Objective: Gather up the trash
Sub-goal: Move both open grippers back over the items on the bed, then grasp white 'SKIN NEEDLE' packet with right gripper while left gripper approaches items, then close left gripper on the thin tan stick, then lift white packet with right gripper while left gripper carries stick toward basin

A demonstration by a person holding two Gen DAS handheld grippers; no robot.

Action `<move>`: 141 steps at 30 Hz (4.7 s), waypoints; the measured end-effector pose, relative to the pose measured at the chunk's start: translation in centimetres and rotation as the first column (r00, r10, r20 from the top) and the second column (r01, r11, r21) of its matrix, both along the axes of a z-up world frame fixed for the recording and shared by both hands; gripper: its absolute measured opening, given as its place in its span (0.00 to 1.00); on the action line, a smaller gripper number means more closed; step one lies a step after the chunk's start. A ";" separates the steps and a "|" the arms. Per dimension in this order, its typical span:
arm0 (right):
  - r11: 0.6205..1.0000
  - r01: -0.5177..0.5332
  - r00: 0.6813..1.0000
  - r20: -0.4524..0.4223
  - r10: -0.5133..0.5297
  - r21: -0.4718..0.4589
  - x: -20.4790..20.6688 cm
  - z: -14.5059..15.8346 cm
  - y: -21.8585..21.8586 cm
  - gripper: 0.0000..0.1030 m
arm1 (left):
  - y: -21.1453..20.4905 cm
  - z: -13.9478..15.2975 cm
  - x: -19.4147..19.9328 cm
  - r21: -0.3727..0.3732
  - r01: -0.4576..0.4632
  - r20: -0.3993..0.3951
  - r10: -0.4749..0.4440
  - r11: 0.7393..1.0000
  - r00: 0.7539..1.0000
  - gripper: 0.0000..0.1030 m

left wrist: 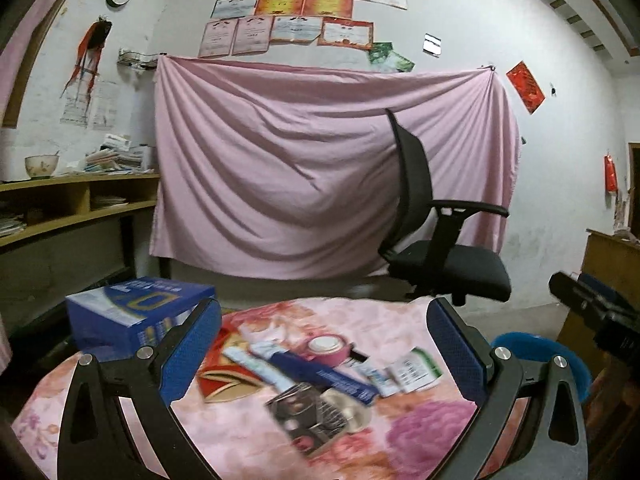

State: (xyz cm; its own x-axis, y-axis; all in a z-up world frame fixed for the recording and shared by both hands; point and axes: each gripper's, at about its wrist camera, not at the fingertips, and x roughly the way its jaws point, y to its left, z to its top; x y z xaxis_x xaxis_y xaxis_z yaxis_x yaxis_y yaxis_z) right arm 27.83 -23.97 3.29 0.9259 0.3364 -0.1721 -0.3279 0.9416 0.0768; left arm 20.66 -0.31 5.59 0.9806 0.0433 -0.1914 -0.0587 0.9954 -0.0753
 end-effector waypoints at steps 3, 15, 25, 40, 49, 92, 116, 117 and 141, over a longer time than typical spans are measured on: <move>1.000 -0.014 0.999 -0.030 0.013 -0.022 0.3 -0.2 1.0 1.00 | 0.6 -1.0 0.4 0.000 -0.017 -0.038 0.017 1.000 0.999 0.98; 0.997 -0.025 0.965 -0.261 0.004 -0.078 3.8 -3.2 4.2 1.00 | 2.9 -5.0 2.5 -0.061 0.005 -0.291 -0.023 0.998 0.957 0.98; 0.979 -0.022 0.924 -0.379 -0.058 -0.204 6.1 -6.1 6.2 1.00 | 2.7 -6.9 6.6 -0.122 0.059 -0.485 -0.112 0.991 0.867 0.98; 0.917 -0.099 0.875 -0.473 -0.106 -0.387 9.4 -9.3 11.2 0.93 | 3.5 -8.2 10.3 -0.201 -0.006 -0.612 -0.121 0.980 0.782 0.85; 0.850 -0.154 0.873 -0.472 -0.122 -0.504 11.3 -10.5 14.0 0.89 | 4.2 -8.2 9.8 -0.222 -0.006 -0.590 -0.129 0.975 0.797 0.79; 0.932 -0.157 0.858 -0.513 -0.035 -0.326 10.6 -9.8 11.2 0.68 | 9.8 -8.6 6.4 -0.636 -0.011 -0.399 -0.316 0.772 0.861 0.14; 0.977 -0.090 0.958 -0.285 0.033 -0.192 6.8 -6.5 8.6 0.67 | 2.8 -4.2 4.7 -0.381 0.214 -0.157 -0.291 0.899 0.944 0.00; 0.982 -0.075 0.968 -0.250 0.031 -0.172 6.2 -6.1 8.2 0.67 | 2.4 -4.0 4.6 -0.364 0.227 -0.139 -0.294 0.903 0.946 0.00; 0.984 -0.149 0.885 -0.458 0.090 -0.094 7.4 -6.8 2.6 0.67 | -1.4 -3.8 7.9 -0.306 0.219 -0.273 -0.306 0.926 0.912 0.00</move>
